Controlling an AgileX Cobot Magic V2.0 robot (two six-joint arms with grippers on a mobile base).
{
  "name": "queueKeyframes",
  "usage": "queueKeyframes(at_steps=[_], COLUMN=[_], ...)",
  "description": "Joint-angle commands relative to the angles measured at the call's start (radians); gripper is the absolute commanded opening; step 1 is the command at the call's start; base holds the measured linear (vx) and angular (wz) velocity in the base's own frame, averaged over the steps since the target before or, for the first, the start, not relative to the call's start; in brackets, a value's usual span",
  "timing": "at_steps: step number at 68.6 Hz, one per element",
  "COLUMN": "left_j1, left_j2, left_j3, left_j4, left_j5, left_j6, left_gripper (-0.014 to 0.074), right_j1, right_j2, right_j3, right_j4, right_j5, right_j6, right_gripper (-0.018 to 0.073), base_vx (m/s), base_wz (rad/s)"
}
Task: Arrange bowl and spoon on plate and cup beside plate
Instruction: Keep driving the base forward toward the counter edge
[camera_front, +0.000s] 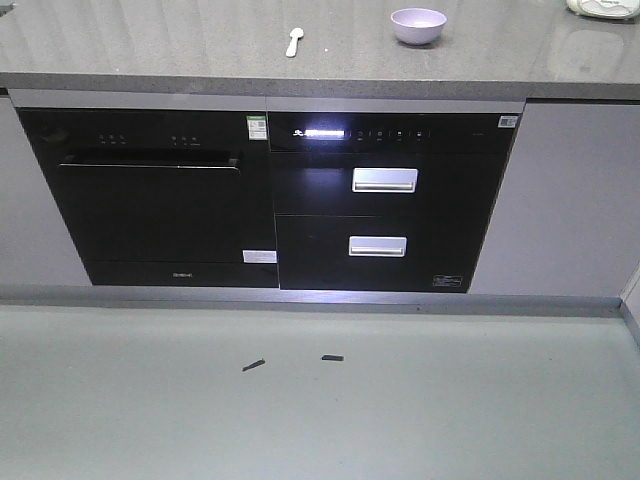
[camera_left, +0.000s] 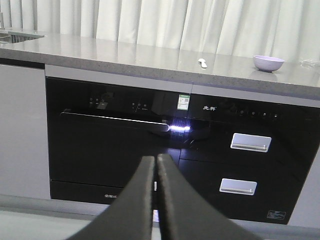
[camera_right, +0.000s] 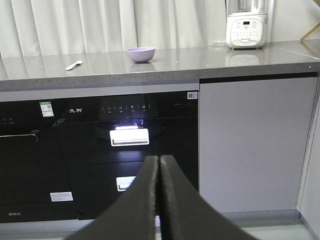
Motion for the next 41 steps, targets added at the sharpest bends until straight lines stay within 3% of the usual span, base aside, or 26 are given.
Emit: queueKeyframes(at_steps=[1,41], left_j1=[-0.007,-0.007], left_j2=[-0.015,-0.015], left_j3=[0.02,0.02], left_j4=[-0.003,-0.003], left_j5=[-0.067,-0.067], left_j6=[0.0,0.0], left_gripper=[-0.0006,-0.0006], right_j1=[-0.006,-0.006], right_j2=[-0.01,-0.01], right_j3=[0.007,0.007], right_j4=[-0.004,-0.004], right_j5=[-0.068,-0.068], right_j6=[-0.01,-0.01], right_gripper=[-0.0001,-0.0001], base_vx=[0.04,0.04], base_wz=[-0.01,-0.01])
